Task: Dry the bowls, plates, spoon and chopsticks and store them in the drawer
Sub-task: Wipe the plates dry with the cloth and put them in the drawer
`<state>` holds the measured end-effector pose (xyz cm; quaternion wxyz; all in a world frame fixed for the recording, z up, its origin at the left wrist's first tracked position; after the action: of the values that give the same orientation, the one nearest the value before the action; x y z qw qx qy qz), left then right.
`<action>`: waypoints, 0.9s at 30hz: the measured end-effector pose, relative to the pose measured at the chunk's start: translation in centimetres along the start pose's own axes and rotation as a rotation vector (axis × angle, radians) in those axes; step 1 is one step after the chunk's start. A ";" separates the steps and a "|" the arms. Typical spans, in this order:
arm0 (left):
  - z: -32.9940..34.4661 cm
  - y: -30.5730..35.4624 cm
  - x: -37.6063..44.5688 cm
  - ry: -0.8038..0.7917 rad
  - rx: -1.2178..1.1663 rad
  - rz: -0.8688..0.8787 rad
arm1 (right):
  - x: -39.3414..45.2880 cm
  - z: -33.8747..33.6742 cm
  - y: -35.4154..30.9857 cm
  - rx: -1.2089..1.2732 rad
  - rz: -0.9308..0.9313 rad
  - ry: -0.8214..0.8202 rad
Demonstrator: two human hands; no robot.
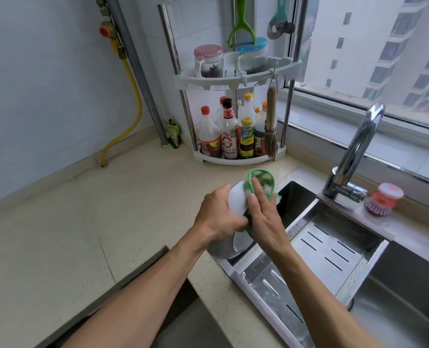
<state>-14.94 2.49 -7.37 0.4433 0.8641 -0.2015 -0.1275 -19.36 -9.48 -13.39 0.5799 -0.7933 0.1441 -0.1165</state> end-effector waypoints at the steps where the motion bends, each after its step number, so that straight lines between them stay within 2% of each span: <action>1: 0.0 0.2 0.0 -0.011 0.009 0.014 | 0.0 0.1 0.5 0.005 0.024 0.016; 2: -0.1 0.4 -0.1 -0.024 0.007 0.035 | 0.3 -0.1 1.4 0.067 0.103 0.049; 5: -0.2 1.4 -0.5 -0.061 -0.046 0.111 | 0.2 -0.4 4.5 0.466 0.513 0.113; 7: -0.4 1.7 -0.6 -0.045 -0.110 0.118 | 0.2 -0.2 6.1 0.576 0.593 0.094; 9: -0.8 1.4 -0.2 -0.079 -0.198 0.052 | 0.4 -0.3 6.6 0.567 0.556 0.084; 11: -0.9 1.0 0.3 -0.205 -0.300 -0.070 | 0.3 -1.1 6.1 0.510 0.520 0.081; 13: -1.0 1.0 0.9 -0.302 -0.306 -0.148 | 1.0 -1.5 5.0 0.390 0.417 0.036; 17: -0.9 0.2 1.7 -0.265 -0.227 -0.194 | 2.3 -2.6 2.7 -0.044 0.185 -0.006; 20: -0.7 -0.7 1.5 -0.199 -0.217 -0.171 | 1.9 -2.5 0.5 -0.219 -0.091 -0.021; 22: -0.3 -1.1 1.3 -0.158 -0.199 -0.128 | 1.2 -1.7 -0.5 -0.317 -0.198 0.006; 24: 0.2 -1.0 0.9 -0.146 -0.185 -0.090 | 1.1 -0.9 0.6 -0.270 -0.159 0.022; 27: 0.3 -0.9 0.3 -0.146 -0.154 -0.053 | 1.8 -1.4 3.1 0.095 0.195 -0.013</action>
<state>-14.58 2.60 -8.26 0.4892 0.8208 -0.1998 -0.2169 -18.41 -12.24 -15.89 0.6262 -0.7480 0.2112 -0.0612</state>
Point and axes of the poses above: each hand's wrist, its own x-axis towards the middle knuckle, its own z-axis out of the palm, y = z × x, the point moved 5 cm from there along x, towards the middle knuckle, and after that the axes turned 8 degrees about -x, right-handed, at the moved point
